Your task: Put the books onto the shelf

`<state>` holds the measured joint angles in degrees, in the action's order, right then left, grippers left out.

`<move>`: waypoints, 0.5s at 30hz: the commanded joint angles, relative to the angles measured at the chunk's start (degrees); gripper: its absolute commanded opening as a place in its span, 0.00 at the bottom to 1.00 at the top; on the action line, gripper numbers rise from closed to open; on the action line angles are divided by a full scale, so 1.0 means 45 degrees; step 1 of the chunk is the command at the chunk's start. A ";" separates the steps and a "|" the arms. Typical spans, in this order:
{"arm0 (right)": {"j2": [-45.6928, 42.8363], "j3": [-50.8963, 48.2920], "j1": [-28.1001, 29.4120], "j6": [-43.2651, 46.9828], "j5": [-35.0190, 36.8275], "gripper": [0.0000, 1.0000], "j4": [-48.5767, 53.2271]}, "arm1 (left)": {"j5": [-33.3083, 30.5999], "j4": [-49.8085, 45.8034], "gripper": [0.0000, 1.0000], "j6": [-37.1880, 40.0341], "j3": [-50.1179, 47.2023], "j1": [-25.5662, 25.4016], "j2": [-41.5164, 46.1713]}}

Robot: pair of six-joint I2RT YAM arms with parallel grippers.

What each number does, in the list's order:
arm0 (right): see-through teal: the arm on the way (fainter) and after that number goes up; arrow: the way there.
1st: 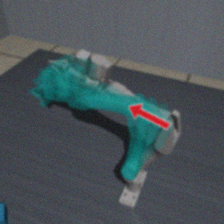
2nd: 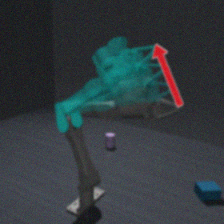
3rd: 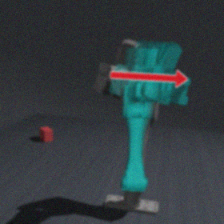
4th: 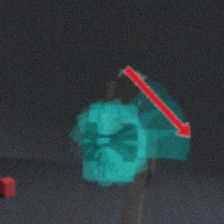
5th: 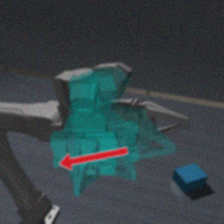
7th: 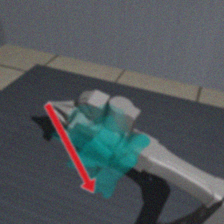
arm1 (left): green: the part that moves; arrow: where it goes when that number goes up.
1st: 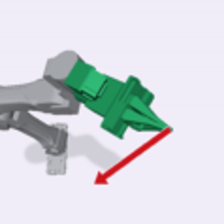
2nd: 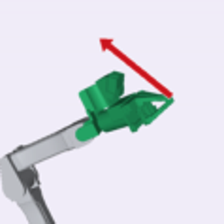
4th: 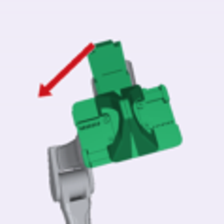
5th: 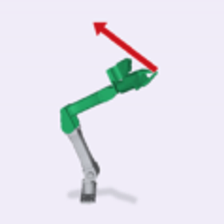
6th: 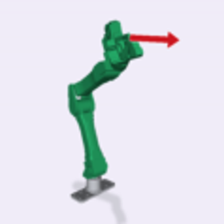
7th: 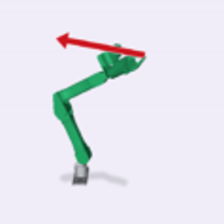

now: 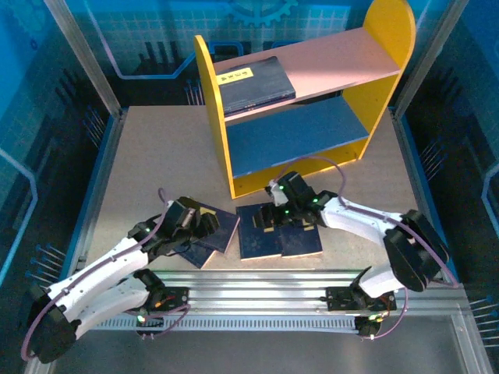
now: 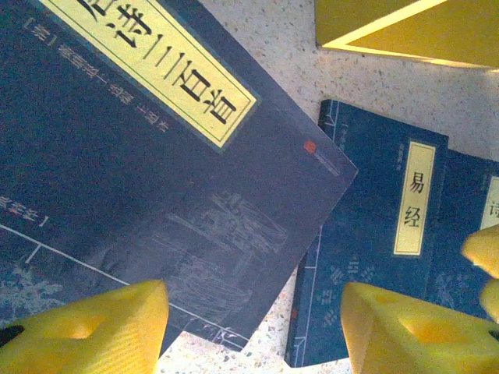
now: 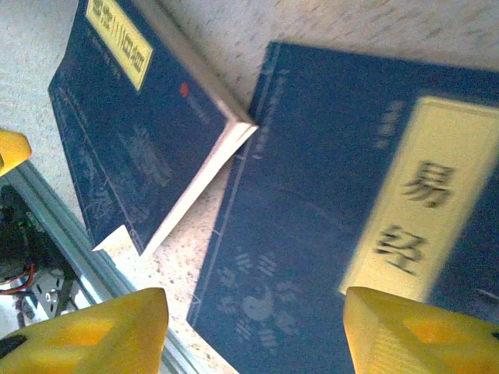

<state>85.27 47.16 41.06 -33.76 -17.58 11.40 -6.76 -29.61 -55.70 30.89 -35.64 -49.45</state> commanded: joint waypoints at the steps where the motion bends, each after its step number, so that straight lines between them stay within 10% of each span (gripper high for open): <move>1: 0.0951 0.0487 0.0682 -0.1369 -0.0241 0.59 -0.1688 | -0.0494 -0.0023 0.61 -0.0456 -0.0540 -0.0008 0.0053; 15: 0.3890 0.1413 0.1908 -0.3755 -0.0615 0.56 -0.4237 | -0.0533 0.0095 0.62 -0.0288 -0.0785 0.0294 0.0144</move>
<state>101.41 52.21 48.71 -47.77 -19.53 -4.84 -8.21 -29.28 -57.08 28.21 -34.76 -49.47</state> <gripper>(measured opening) 0.561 0.615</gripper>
